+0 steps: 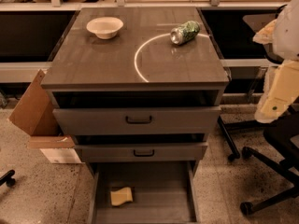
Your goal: Pick sponge from bottom drawer and place on counter
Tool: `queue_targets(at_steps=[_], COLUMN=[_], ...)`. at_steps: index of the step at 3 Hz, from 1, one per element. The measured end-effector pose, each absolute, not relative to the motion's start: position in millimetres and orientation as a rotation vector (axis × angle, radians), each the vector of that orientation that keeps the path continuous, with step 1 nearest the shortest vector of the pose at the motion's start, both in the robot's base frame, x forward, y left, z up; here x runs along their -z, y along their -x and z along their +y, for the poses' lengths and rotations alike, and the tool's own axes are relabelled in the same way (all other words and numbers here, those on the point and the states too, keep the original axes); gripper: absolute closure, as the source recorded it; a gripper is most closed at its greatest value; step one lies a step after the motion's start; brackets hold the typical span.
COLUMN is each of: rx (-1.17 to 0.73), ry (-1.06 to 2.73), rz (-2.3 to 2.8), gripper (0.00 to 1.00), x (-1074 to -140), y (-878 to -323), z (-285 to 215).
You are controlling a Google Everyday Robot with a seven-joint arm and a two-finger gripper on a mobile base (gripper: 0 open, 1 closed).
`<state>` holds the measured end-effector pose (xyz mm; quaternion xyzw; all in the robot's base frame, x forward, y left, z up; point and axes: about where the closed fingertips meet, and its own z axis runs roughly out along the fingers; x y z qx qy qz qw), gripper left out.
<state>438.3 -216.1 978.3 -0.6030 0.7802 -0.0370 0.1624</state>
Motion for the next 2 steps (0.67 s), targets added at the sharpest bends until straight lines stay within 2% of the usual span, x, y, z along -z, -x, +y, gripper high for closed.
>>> queue_targets(at_steps=[1, 2], rx=[0.105, 0.01], ry=[1.72, 1.725], rz=[2.226, 2.197], gripper=[0.0, 0.0], x=[-978, -947], y=[-438, -428], z=[-216, -200])
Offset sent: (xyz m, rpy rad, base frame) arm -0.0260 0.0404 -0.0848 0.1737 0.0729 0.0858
